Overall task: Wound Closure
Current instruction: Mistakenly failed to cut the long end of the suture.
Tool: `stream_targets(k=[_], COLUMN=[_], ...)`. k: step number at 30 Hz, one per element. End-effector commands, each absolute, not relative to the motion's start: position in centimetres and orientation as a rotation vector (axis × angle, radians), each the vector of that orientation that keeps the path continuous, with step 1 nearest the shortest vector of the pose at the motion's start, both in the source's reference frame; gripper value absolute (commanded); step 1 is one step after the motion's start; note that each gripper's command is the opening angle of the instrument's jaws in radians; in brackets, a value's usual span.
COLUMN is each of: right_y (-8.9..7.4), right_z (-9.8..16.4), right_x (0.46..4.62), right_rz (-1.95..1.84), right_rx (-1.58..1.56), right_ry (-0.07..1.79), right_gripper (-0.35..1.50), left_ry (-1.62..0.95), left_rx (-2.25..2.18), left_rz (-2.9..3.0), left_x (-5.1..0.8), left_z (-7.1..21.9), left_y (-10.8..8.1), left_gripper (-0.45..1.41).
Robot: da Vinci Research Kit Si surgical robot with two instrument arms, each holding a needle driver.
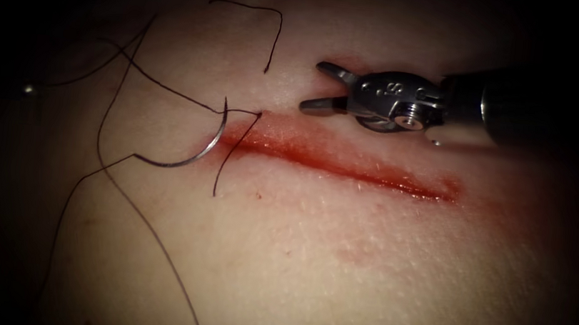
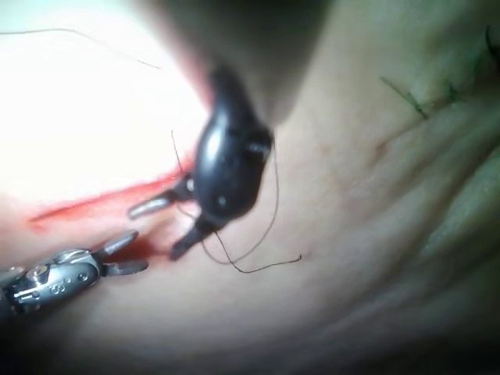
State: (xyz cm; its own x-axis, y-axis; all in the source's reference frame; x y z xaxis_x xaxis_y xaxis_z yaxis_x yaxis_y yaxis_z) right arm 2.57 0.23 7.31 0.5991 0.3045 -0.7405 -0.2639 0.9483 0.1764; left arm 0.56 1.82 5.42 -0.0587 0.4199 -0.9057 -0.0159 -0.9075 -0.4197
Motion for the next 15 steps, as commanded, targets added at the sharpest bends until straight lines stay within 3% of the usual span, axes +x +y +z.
stream_targets(k=[1,15], right_y=[0.2,0.2], right_z=[7.2,7.2], right_x=[2.63,2.73], right_rz=[0.333,0.338], right_rx=[0.056,0.086], right_ry=[0.881,0.958], right_gripper=[1.48,1.48], left_ry=[-0.455,-0.579], left_rx=[-1.854,-1.982], left_rz=[2.114,2.183], left_x=[0.46,-0.97], left_z=[5.5,5.9], left_y=[1.8,1.5], left_gripper=[0.59,0.61])
